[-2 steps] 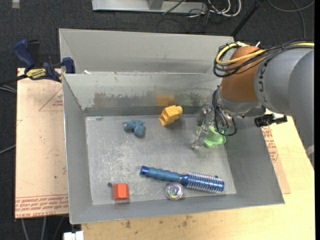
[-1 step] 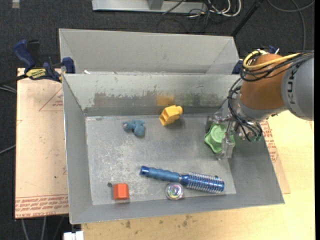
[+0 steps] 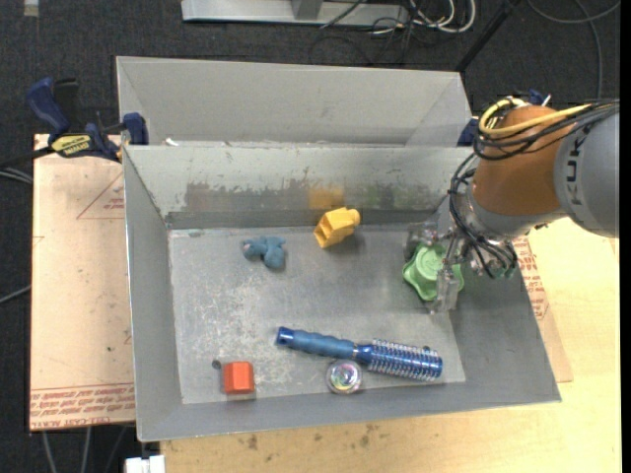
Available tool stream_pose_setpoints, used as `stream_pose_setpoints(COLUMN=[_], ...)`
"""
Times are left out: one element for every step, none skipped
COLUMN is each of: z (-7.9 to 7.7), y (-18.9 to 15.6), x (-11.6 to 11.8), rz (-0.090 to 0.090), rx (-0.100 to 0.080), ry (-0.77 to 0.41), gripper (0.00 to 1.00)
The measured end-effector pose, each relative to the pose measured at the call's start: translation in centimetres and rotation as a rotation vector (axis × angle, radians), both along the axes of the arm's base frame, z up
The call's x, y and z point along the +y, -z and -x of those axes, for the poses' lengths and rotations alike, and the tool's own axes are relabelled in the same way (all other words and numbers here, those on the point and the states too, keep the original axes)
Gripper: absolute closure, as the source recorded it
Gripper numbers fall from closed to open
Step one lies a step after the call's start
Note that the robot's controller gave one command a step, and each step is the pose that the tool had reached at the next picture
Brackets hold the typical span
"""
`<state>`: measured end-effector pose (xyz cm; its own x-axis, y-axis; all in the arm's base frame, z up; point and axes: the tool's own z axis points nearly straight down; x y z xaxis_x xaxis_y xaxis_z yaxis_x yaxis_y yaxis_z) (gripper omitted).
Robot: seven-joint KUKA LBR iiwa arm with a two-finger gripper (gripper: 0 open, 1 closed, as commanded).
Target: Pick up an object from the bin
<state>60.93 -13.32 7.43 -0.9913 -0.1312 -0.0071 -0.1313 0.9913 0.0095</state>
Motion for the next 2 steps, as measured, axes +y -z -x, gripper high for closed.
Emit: stream_pose_setpoints(z=[0.83, 0.97], y=[-10.1, -9.59], x=[2.78, 2.65], rz=[0.01, 0.009], rx=[-0.005, 0.002], ry=[-0.015, -0.012], gripper=[1.0, 0.0])
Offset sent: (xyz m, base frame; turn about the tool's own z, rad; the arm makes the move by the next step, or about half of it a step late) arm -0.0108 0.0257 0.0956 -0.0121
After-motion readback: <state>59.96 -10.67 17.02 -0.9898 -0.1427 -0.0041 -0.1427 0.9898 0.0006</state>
